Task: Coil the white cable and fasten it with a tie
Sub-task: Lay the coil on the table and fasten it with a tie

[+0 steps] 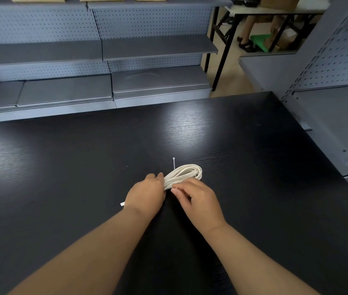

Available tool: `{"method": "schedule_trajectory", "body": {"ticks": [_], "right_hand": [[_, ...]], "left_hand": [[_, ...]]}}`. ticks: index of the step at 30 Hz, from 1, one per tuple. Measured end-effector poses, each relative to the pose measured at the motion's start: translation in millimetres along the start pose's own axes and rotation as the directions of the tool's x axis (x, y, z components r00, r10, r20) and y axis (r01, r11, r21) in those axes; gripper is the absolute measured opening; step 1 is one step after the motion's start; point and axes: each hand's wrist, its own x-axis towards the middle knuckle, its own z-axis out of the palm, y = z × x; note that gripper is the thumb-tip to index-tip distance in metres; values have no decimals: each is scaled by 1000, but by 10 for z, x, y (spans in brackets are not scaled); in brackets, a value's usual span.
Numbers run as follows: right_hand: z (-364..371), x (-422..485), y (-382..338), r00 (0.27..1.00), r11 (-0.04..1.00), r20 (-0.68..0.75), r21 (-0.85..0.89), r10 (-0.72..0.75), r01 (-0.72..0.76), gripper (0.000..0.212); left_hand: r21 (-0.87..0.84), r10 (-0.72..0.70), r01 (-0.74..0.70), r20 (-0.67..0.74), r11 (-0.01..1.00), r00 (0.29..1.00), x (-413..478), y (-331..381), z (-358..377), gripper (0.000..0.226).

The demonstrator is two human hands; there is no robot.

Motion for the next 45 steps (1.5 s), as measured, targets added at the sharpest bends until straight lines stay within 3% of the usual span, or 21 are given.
{"method": "schedule_trajectory", "body": {"ticks": [6, 11, 18, 22, 34, 45], "right_hand": [[-14, 35, -9, 984, 978, -48, 126, 171, -163, 8], [-18, 19, 44, 998, 999, -61, 44, 20, -18, 20], [-68, 75, 101, 994, 990, 27, -96, -102, 104, 19], [-85, 170, 73, 1000, 996, 5, -89, -20, 20, 17], [42, 398, 110, 953, 958, 114, -93, 282, -273, 16], [89, 366, 157, 942, 947, 101, -21, 320, -320, 18]], "left_hand": [[14, -4, 4, 1, 1000, 1000, 10, 0, 17, 44], [13, -6, 6, 8, 1000, 1000, 8, 1, 20, 50], [10, -13, 13, 6, 1000, 1000, -1, 10, 7, 44], [28, -13, 13, 0, 1000, 1000, 2, 21, 8, 47], [61, -12, 13, -13, 998, 1000, -8, 33, 1, 47], [-13, -5, 4, -106, 1000, 994, -65, 23, 29, 56]]}}
